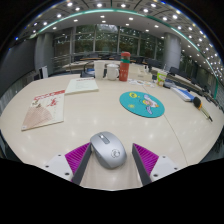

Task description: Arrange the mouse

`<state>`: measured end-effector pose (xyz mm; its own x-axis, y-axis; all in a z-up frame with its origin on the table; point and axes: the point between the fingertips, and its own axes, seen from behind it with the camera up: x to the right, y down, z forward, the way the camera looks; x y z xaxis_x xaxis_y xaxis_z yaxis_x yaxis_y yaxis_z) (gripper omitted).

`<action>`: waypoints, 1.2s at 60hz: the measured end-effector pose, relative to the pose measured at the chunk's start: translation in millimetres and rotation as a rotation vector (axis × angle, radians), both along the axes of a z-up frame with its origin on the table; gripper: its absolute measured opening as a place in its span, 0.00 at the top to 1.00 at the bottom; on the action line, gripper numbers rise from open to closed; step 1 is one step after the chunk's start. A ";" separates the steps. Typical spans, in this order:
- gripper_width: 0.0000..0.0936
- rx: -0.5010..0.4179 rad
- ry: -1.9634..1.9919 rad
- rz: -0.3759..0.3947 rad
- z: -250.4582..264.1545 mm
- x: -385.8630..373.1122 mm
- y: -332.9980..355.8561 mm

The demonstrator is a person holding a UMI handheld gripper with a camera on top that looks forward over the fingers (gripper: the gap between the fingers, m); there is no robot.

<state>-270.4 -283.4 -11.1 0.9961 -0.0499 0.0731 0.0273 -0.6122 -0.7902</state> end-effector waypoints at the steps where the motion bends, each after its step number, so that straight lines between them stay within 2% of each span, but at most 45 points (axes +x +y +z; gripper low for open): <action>1: 0.12 0.002 -0.002 0.001 -0.2 0.3 2.5; 8: 0.21 0.007 -0.001 0.010 0.1 1.1 17.1; 11: 0.28 0.008 0.010 0.018 -1.2 -0.4 21.6; 15: 0.44 0.009 0.033 0.036 -2.8 -4.8 25.6; 33: 0.60 -0.004 0.009 0.063 0.5 -12.9 26.9; 39: 0.61 0.013 0.017 0.084 18.4 -22.1 28.3; 45: 0.61 0.069 0.055 0.110 63.0 -32.8 35.5; 51: 0.61 0.168 0.089 0.122 127.9 -30.6 59.4; 59: 0.61 0.283 0.119 0.084 198.3 8.3 107.1; 66: 0.61 0.299 0.144 0.036 210.7 60.2 157.2; 72: 0.61 0.256 0.132 0.008 178.4 101.9 196.9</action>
